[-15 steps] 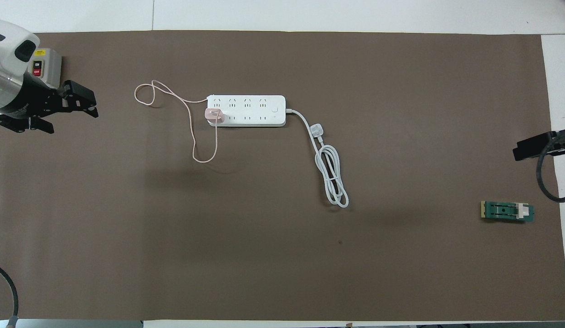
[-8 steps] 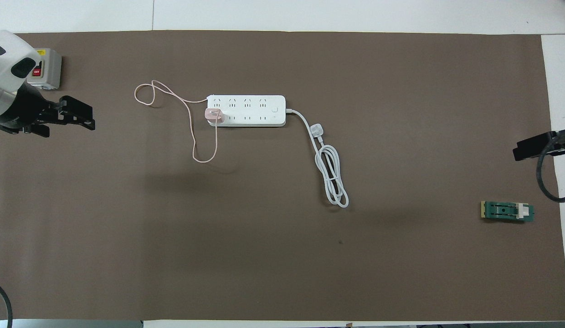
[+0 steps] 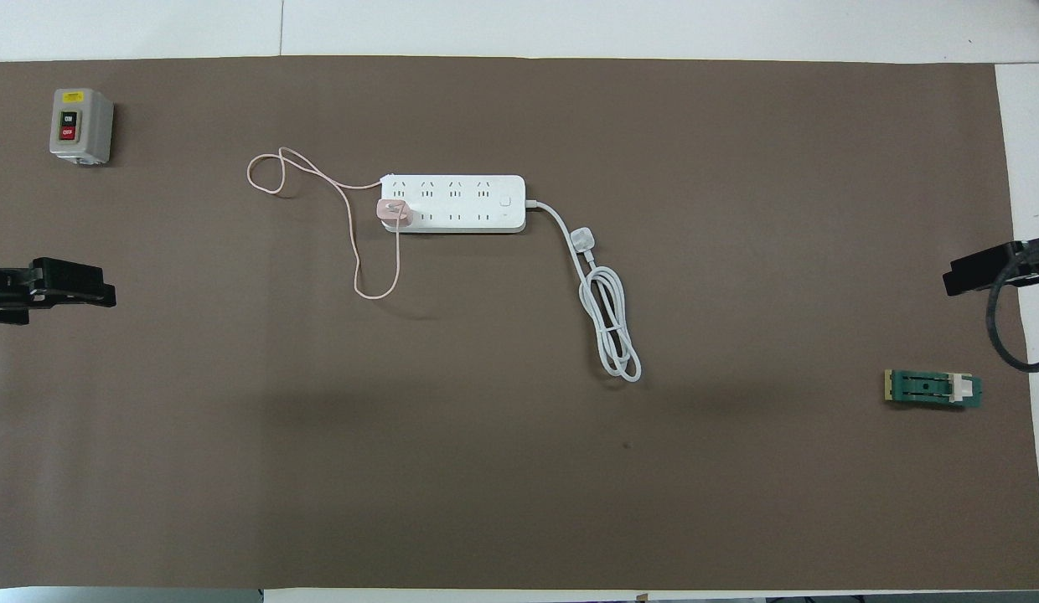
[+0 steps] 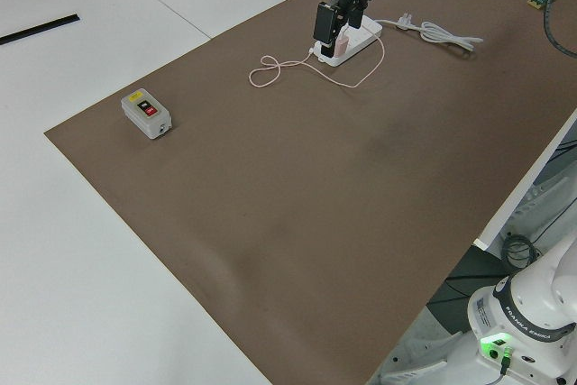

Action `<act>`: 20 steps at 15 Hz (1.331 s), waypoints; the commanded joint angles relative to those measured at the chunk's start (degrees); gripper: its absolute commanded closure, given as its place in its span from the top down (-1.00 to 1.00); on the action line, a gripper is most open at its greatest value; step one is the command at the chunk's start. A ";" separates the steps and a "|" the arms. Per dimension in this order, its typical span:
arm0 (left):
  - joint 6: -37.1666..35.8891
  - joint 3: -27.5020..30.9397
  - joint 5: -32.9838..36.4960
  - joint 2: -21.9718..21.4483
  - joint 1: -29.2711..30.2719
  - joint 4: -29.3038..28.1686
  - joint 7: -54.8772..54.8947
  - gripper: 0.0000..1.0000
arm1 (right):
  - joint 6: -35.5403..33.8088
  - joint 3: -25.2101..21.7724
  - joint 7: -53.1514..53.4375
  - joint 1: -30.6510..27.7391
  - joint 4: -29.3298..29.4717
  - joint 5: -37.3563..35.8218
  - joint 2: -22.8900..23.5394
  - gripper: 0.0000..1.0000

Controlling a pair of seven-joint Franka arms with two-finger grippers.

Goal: Plug charger into power strip

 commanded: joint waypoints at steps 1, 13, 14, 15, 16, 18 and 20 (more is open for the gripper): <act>-0.36 -0.25 1.44 -1.42 1.69 -0.18 0.23 1.00 | -0.38 0.55 -0.75 -0.64 -0.84 -0.77 -1.04 1.00; -5.91 -4.10 1.44 7.38 5.56 11.00 0.76 1.00 | -0.29 0.55 -0.75 -0.82 -0.75 -0.77 -1.04 1.00; -5.73 -5.94 1.44 7.47 6.35 10.91 0.93 1.00 | -0.29 0.55 -0.75 -0.82 -0.75 -0.77 -1.04 1.00; -5.81 -6.66 1.44 7.55 6.36 10.82 0.85 1.00 | -0.29 0.55 -0.75 -0.90 -0.75 -0.77 -1.04 1.00; -5.73 -6.75 1.52 7.82 6.27 10.91 0.41 1.00 | -0.29 0.55 -0.75 -0.90 -0.75 -0.77 -1.04 1.00; -5.99 -6.84 1.44 7.64 6.10 10.91 0.84 1.00 | -0.29 0.55 -0.75 -0.99 -0.75 -0.77 -1.04 1.00; -6.43 -6.84 1.35 7.64 5.75 10.91 0.67 1.00 | -0.29 0.55 -0.75 -0.99 -0.75 -0.77 -1.04 1.00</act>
